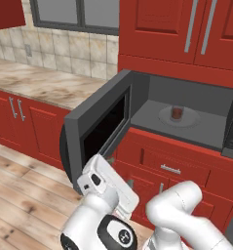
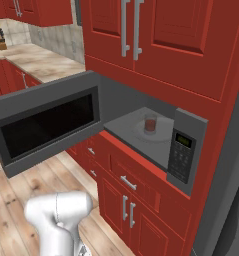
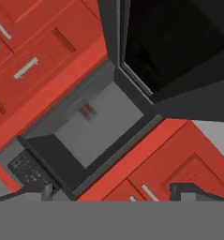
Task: Place the microwavable item in the microwave. Then, close the microwave door and press the start button.
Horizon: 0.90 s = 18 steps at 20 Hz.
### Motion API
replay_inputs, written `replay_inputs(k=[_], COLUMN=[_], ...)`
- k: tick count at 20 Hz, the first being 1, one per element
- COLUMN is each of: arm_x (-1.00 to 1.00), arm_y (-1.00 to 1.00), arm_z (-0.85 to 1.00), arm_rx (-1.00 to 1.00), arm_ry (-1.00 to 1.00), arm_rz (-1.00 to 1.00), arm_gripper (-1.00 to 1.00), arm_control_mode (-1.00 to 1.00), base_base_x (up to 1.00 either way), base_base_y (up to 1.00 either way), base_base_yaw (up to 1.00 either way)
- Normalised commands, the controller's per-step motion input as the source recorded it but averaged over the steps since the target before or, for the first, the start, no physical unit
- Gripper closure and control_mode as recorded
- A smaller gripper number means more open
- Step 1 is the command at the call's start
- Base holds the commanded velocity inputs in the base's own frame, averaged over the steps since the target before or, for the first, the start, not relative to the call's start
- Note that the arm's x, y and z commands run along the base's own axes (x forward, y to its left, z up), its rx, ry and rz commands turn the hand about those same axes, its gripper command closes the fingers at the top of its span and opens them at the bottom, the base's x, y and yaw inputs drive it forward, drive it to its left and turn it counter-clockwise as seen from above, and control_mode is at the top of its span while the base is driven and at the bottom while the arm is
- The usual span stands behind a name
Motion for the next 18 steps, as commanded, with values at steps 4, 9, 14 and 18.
replay_inputs(k=[4,9,14,18], arm_x=[0.0,0.1,0.42,0.54], arm_y=[1.0,1.0,1.0,1.0], arm_z=[-0.08,-0.08,-0.22,-0.21], arm_rx=[-0.33,-0.28,-0.19,-0.07], arm_ry=[-0.22,-0.03,0.05,0.14], arm_rz=[0.03,0.0,-0.05,-0.11], arm_gripper=[-1.0,-1.0,-1.0,-1.0], arm_control_mode=[-1.0,-1.0,-1.0,-1.0], base_base_x=[0.0,0.0,0.0,0.0], base_base_y=[0.0,0.0,0.0,0.0], base_base_yaw=[0.0,0.0,0.0,0.0])
